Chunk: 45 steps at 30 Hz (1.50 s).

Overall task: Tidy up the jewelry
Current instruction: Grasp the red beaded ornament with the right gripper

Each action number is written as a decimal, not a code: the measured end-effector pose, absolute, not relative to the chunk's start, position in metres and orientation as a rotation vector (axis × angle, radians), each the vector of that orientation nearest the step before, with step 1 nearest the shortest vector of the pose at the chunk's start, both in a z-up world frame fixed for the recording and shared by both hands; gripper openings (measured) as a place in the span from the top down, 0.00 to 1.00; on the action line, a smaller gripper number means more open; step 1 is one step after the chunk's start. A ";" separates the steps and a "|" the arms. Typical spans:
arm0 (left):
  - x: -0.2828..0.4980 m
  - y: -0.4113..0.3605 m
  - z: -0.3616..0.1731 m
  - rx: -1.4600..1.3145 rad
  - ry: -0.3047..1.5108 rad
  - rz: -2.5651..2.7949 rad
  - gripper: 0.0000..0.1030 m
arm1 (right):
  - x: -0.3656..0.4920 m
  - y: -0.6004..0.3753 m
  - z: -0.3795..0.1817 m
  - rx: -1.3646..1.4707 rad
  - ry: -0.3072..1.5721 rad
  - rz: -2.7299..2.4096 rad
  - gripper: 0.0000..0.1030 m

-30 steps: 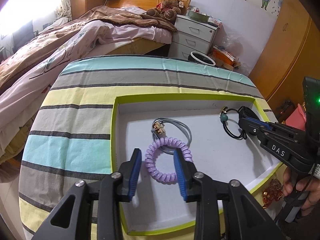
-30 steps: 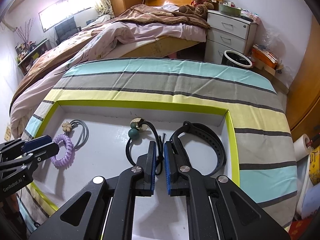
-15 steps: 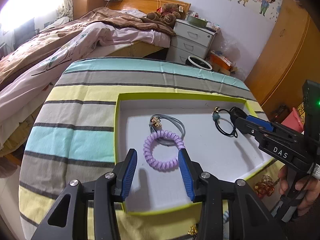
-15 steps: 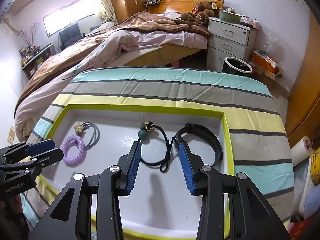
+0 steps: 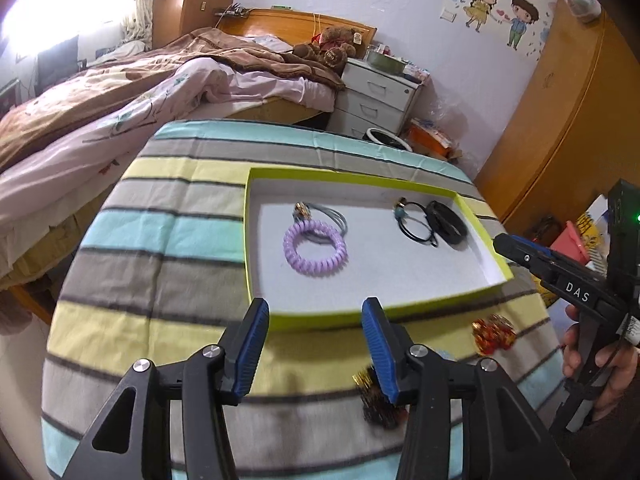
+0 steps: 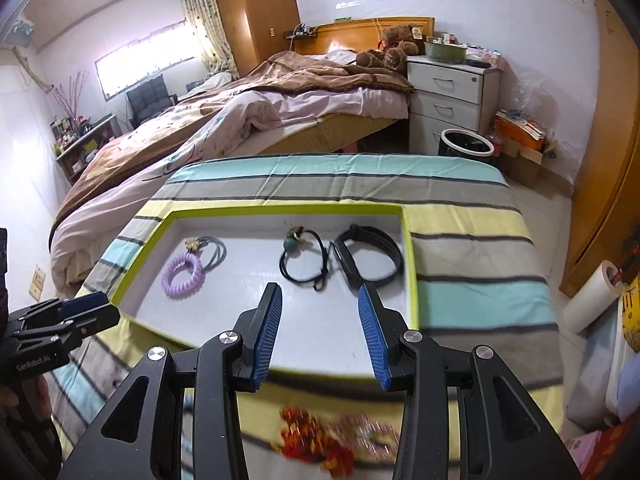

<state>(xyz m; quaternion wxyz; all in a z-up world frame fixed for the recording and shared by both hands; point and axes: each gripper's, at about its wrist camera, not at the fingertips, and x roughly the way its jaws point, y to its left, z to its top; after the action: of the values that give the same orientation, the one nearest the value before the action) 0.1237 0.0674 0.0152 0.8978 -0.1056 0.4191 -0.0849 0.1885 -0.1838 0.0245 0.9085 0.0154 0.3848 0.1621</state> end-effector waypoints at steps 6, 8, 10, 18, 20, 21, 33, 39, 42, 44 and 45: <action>0.099 0.071 0.012 -0.239 0.865 -0.168 0.53 | 0.162 -0.206 0.022 0.071 0.784 0.319 0.60; 0.091 0.072 0.009 -0.243 0.868 -0.162 0.53 | 0.157 -0.213 0.019 0.088 0.787 0.315 0.60; 0.085 0.072 0.006 -0.247 0.874 -0.158 0.53 | 0.150 -0.218 0.015 0.100 0.795 0.304 0.60; 0.069 0.072 -0.002 -0.271 0.883 -0.166 0.53 | 0.127 -0.219 -0.004 0.068 0.836 0.367 0.60; 0.066 0.072 -0.004 -0.273 0.887 -0.163 0.53 | 0.125 -0.215 -0.007 0.044 0.845 0.383 0.60; 0.065 0.073 -0.005 -0.275 0.890 -0.163 0.53 | 0.125 -0.213 -0.008 0.035 0.849 0.385 0.60; 0.054 0.072 -0.012 -0.284 0.910 -0.161 0.53 | 0.123 -0.205 -0.024 0.014 0.889 0.389 0.80; 0.054 0.070 -0.011 -0.277 0.913 -0.166 0.53 | 0.117 -0.210 -0.021 0.008 0.871 0.365 0.83; 0.053 0.068 -0.011 -0.273 0.914 -0.173 0.53 | 0.113 -0.215 -0.017 0.032 0.853 0.356 0.83; 0.054 0.066 -0.012 -0.271 0.916 -0.179 0.53 | 0.109 -0.221 -0.014 0.061 0.839 0.354 0.83; 0.054 0.065 -0.012 -0.272 0.916 -0.183 0.53 | 0.108 -0.223 -0.013 0.074 0.836 0.353 0.83</action>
<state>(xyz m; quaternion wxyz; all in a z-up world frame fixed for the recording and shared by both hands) 0.0541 0.0654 -0.0119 0.8841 -0.1307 0.4401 -0.0877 0.1078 -0.2230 -0.0130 0.8981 0.0357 0.4038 0.1707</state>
